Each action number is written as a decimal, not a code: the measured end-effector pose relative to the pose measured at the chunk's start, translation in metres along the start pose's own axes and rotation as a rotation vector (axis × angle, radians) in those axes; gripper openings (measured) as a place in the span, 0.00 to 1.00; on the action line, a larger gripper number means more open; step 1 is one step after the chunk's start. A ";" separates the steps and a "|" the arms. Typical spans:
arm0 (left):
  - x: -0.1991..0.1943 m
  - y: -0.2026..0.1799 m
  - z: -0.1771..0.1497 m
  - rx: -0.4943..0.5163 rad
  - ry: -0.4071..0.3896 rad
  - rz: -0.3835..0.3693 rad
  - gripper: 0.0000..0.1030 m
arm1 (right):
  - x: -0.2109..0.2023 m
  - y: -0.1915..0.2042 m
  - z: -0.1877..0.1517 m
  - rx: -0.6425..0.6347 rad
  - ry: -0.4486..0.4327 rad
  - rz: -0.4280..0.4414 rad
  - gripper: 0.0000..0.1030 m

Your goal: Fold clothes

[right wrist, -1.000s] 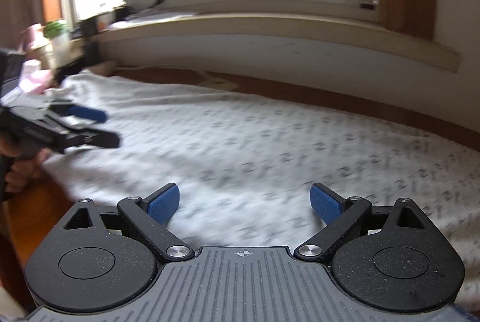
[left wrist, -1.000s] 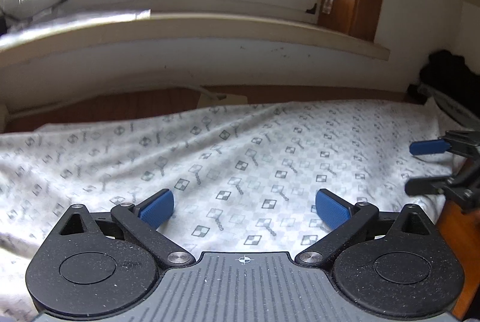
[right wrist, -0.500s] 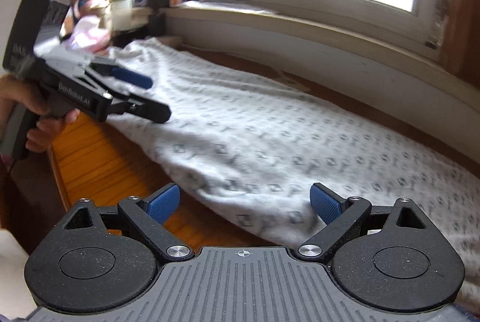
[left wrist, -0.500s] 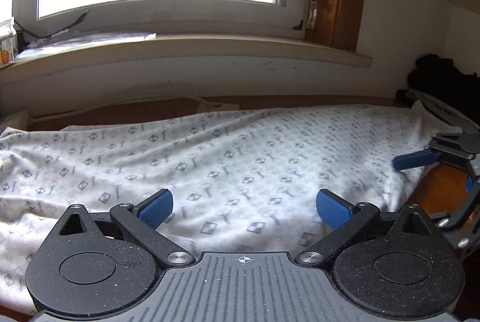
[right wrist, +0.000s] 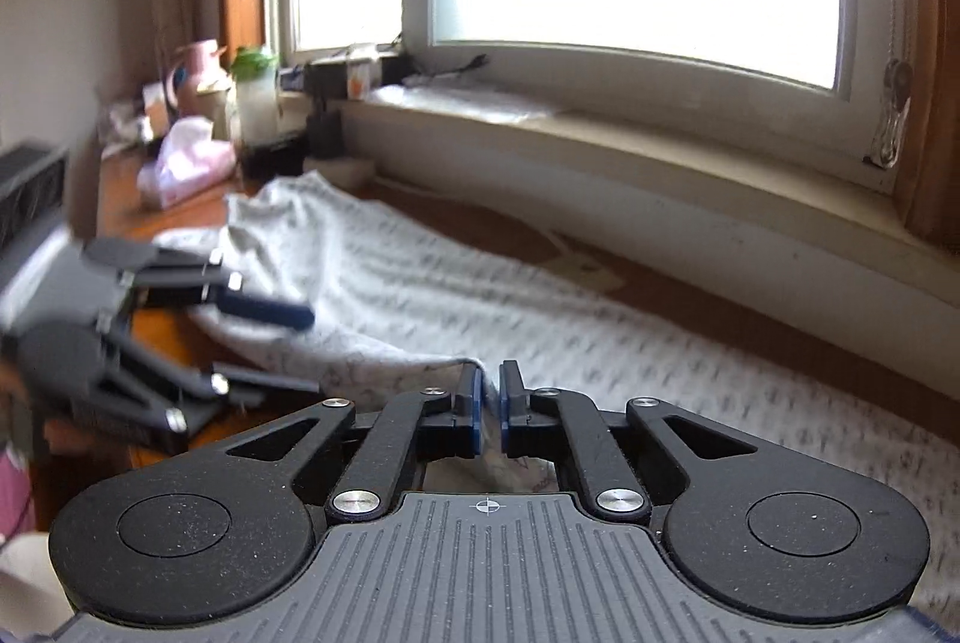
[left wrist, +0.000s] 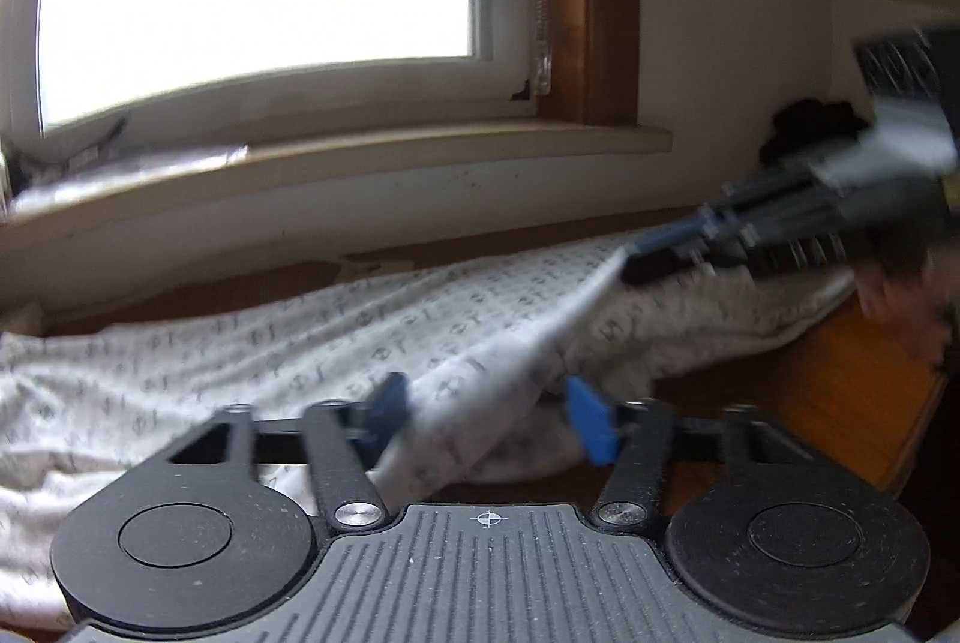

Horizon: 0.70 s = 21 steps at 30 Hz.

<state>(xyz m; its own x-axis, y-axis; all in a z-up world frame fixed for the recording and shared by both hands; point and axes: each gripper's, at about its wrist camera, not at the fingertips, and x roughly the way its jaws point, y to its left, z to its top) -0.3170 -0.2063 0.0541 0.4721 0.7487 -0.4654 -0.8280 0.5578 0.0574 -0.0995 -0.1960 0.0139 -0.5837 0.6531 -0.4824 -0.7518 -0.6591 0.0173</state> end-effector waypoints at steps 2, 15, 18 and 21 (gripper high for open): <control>0.004 -0.006 0.000 0.035 0.000 0.010 0.45 | 0.008 -0.005 0.004 0.014 0.005 -0.006 0.07; 0.030 0.009 0.026 0.173 0.024 0.063 0.23 | 0.019 0.003 -0.006 0.028 0.019 -0.018 0.11; 0.029 0.031 0.040 0.105 0.041 0.014 0.23 | 0.008 0.016 -0.010 0.014 -0.005 0.001 0.11; 0.036 0.045 0.045 0.068 0.079 -0.032 0.23 | 0.011 0.032 -0.012 0.020 0.009 0.084 0.12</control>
<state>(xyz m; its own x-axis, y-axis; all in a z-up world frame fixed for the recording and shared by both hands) -0.3236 -0.1379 0.0792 0.4708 0.7010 -0.5357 -0.7889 0.6063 0.1001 -0.1263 -0.2142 -0.0019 -0.6426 0.5923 -0.4860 -0.7061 -0.7041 0.0755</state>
